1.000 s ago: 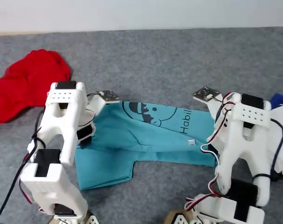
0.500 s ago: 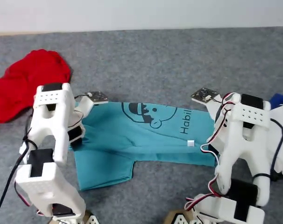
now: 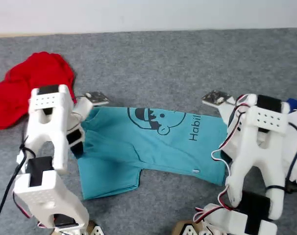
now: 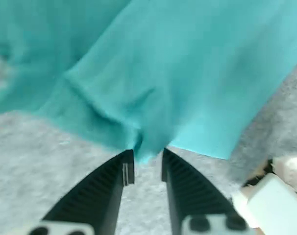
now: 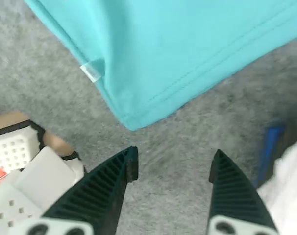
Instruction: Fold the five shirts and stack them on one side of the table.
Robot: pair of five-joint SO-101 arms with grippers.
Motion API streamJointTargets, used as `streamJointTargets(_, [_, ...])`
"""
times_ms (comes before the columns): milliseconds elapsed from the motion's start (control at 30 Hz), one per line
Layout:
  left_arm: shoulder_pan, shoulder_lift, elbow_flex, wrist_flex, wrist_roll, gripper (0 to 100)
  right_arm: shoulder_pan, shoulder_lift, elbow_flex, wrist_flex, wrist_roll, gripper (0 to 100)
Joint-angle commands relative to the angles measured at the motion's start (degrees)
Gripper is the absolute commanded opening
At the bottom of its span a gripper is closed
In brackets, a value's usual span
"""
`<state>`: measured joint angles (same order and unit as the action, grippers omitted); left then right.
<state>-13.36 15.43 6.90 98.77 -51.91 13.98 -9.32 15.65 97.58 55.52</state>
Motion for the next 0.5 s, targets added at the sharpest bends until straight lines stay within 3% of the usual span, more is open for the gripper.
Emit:
streamJointTargets(0, [-1.1,-0.8,-3.6,1.8,-0.4,11,-0.3,-2.3,-5.5,-1.5,0.1,24.5])
streamJointTargets(133, [-0.6,-0.8,-5.4,1.8,-0.3,9,-5.3,-1.9,-5.5,-7.1,-4.6,20.6])
streamJointTargets(367, [1.0,-0.9,-5.8,1.8,-0.1,1,-8.7,10.2,-5.9,-26.0,-10.1,0.4])
streamJointTargets(467, [1.1,-0.9,-5.8,1.7,2.8,1,-8.4,17.2,-6.9,-31.5,-10.7,1.7])
